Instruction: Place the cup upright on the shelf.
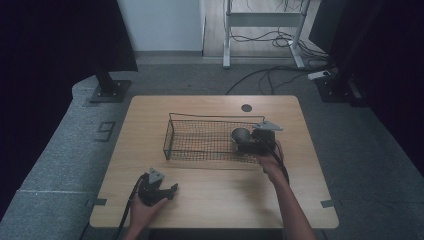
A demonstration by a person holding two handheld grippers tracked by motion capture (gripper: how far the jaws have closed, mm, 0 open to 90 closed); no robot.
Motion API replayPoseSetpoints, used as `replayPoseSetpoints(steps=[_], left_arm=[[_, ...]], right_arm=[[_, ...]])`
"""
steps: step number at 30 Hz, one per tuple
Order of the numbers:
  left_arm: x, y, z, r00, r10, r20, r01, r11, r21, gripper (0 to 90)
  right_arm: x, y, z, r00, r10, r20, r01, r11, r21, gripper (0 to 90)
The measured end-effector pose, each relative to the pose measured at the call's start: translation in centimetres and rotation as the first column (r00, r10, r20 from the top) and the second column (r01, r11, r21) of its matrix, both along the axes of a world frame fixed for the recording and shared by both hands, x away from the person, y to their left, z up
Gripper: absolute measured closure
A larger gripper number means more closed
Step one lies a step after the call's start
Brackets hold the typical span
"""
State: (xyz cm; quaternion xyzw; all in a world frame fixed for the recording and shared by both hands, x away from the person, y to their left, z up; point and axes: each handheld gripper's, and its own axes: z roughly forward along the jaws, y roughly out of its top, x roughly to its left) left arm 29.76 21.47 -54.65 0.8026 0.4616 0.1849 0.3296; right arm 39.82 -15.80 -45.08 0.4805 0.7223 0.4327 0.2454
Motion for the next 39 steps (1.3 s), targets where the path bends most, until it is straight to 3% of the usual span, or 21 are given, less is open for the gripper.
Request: replayPoseSetpoints(steps=[9,17,18,27,34,39], left_arm=[[0.0,0.0,0.0,1.0,-0.002,-0.001,0.002,1.0,0.003,24.0],[0.0,0.0,0.0,1.0,-0.002,0.0,0.002,1.0,0.002,24.0],[0.0,0.0,0.0,1.0,-0.002,-0.001,0.002,1.0,0.003,24.0],[0.0,0.0,0.0,1.0,-0.002,-0.001,0.002,1.0,0.003,24.0],[0.0,0.0,0.0,1.0,-0.001,0.0,0.001,1.0,0.003,23.9],[0.0,0.0,0.0,1.0,-0.002,-0.001,0.002,1.0,0.003,23.9]], right_arm=[[-3.5,-2.2,-0.4,0.9989,0.02,0.042,-0.022,0.9988,0.043,13.1],[-6.5,-2.8,-1.9,0.9975,0.056,0.043,-0.058,0.9977,0.035,13.4],[-7.5,-3.0,-2.6,0.9973,0.062,0.038,-0.063,0.9974,0.035,13.9],[-10.3,-4.3,-5.7,0.9981,0.06,-0.013,-0.06,0.9975,0.036,15.3],[-10.6,-5.3,-8.1,0.9965,0.045,-0.071,-0.042,0.9985,0.034,16.8],[-10.7,-5.4,-9.0,0.994,0.05,-0.097,-0.049,0.9987,0.014,16.8]])
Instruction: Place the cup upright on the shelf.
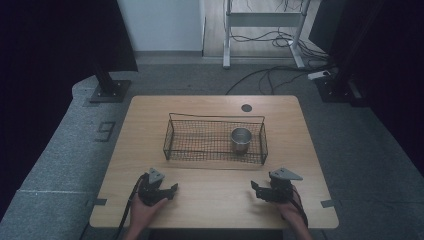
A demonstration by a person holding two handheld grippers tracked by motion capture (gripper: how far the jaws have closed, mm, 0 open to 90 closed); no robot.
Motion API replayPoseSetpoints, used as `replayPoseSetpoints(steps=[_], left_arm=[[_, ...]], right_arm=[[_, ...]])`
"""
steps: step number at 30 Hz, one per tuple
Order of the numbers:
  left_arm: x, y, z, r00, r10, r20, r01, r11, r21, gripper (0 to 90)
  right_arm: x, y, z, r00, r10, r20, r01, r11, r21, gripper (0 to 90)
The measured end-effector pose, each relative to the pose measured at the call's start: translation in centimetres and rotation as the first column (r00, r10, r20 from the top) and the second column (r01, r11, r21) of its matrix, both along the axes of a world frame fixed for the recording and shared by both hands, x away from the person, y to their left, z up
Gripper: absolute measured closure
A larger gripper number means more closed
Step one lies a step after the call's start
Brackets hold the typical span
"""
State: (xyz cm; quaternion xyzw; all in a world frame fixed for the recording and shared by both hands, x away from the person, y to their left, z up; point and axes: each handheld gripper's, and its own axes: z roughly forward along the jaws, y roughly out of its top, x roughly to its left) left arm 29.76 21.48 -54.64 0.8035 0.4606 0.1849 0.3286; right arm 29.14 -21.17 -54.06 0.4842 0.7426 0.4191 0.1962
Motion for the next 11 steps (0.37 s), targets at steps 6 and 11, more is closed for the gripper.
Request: replayPoseSetpoints(steps=[6,11], left_arm=[[0.0,0.0,0.0,1.0,0.001,0.0,-0.001,1.0,0.0,23.9],[0.0,0.0,0.0,1.0,0.0,0.0,0.0,1.0,0.0,23.9]], right_arm=[[0.06,-0.21,-0.14,0.9999,-0.016,-0.001,0.016,0.9999,-0.004,17.0],[0.18,-0.1,-0.56,0.9998,-0.017,-0.012,0.016,0.9996,-0.025,16.9]])
